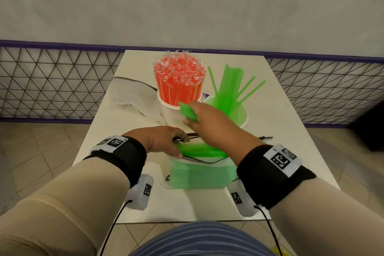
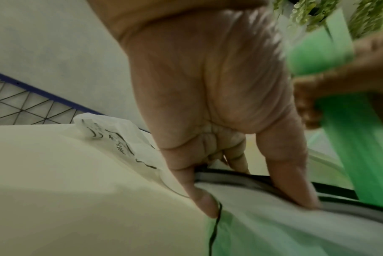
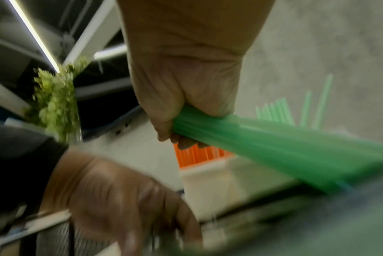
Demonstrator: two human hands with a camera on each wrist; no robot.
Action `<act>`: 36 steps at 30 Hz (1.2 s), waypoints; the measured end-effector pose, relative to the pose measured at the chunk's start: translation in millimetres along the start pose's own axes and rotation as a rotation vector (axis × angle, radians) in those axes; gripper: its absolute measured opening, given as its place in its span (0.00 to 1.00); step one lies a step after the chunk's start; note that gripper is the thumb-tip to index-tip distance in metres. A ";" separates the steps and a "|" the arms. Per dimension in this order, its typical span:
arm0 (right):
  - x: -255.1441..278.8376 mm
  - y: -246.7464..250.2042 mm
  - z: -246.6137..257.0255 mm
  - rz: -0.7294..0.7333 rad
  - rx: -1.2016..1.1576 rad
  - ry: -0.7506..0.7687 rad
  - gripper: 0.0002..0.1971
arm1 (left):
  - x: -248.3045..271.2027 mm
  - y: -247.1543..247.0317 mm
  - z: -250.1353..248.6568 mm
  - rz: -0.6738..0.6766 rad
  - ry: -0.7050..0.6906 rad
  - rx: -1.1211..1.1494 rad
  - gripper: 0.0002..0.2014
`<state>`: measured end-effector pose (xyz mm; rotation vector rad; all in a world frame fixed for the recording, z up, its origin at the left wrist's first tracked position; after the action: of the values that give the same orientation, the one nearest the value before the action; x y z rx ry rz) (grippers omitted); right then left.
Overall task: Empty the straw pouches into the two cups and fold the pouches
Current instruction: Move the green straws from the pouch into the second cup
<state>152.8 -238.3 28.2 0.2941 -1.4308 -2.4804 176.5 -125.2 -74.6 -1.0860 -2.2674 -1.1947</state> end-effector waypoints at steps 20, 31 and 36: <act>-5.5 86.3 -66.6 -0.845 -0.576 -0.267 0.08 | -22.7 12.9 -86.0 -0.501 -0.154 -0.126 0.24; -18.1 19.4 -126.0 -0.419 -0.426 -0.594 0.25 | -26.8 9.6 -81.6 -0.508 -0.164 -0.045 0.24; -7.0 45.5 -120.2 -0.577 -0.234 -0.584 0.44 | -26.1 9.3 -79.9 -0.505 -0.177 -0.031 0.24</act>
<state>201.5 -355.8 8.6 -0.0993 -1.3551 -3.3794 197.3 -199.1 -39.1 -0.6636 -2.7744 -1.3610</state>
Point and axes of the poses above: each hand's wrist, its own x-axis away from the middle knuckle, its own y-axis out of the back of the hand, z = x × y, the point moved 7 cm from there along -x, towards the middle knuckle, and after that the axes turned 5 degrees about y, right-handed, at the moved point
